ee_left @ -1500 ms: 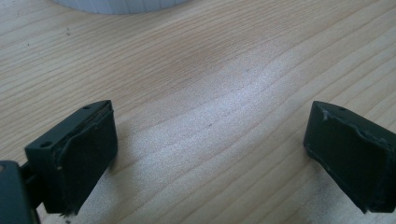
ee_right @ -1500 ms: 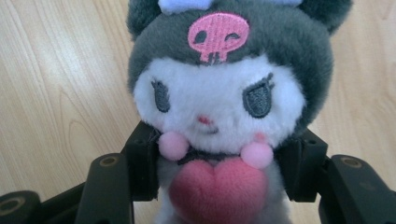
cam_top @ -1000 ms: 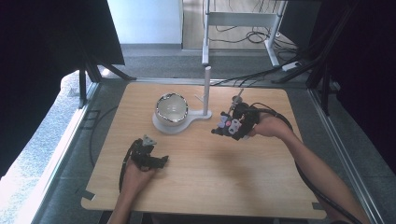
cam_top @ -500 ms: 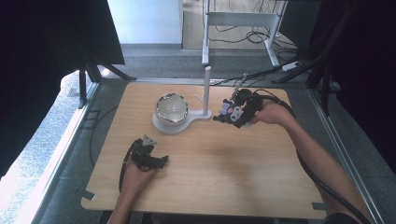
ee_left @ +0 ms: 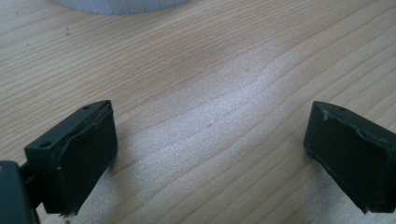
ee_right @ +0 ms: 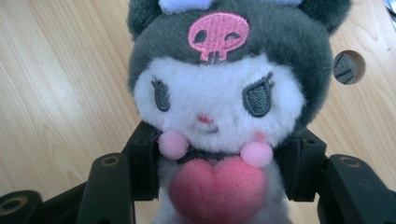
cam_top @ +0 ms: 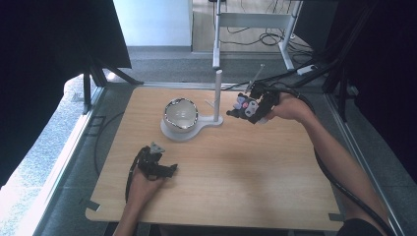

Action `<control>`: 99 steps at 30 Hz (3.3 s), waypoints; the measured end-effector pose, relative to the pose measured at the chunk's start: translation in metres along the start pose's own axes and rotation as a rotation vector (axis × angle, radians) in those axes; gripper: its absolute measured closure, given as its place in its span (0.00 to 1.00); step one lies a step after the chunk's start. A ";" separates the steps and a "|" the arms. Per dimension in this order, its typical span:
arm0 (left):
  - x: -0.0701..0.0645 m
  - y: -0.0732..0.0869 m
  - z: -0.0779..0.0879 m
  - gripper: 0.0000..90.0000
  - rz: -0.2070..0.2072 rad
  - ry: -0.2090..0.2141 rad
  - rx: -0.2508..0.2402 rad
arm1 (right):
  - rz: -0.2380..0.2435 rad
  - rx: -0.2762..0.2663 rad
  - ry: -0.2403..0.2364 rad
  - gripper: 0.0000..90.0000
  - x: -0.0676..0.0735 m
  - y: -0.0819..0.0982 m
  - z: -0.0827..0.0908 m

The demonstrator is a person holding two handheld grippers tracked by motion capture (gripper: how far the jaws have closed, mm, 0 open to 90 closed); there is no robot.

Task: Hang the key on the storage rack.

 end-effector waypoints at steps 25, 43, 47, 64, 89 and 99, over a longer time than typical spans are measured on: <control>0.000 0.000 0.000 0.03 -0.001 0.003 0.003 | -0.053 -0.028 0.030 0.47 -0.034 -0.034 0.030; -0.001 0.000 0.000 0.03 -0.001 0.004 0.001 | -0.070 -0.041 0.044 0.47 -0.045 -0.056 0.032; -0.001 0.000 0.000 0.03 -0.001 0.004 0.001 | -0.081 -0.041 0.050 0.47 -0.048 -0.058 0.032; -0.001 0.000 0.000 0.03 -0.003 0.005 0.001 | -0.131 -0.024 0.082 0.47 -0.068 -0.056 0.026; -0.001 0.000 0.000 0.03 -0.003 0.005 0.001 | -0.158 -0.015 0.074 0.45 -0.080 -0.052 -0.006; -0.001 0.000 0.000 0.03 -0.003 0.006 -0.001 | -0.160 0.011 0.053 0.45 -0.078 -0.045 -0.025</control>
Point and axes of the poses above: each handheld gripper's, and its own axes: z roughly backward along the jaws, y roughly out of its underside, x roughly to its left, the point moved 10 cm from there along -z, roughly forward along the jaws, and after that the axes turned 3 degrees about x, right-handed, at the moved point
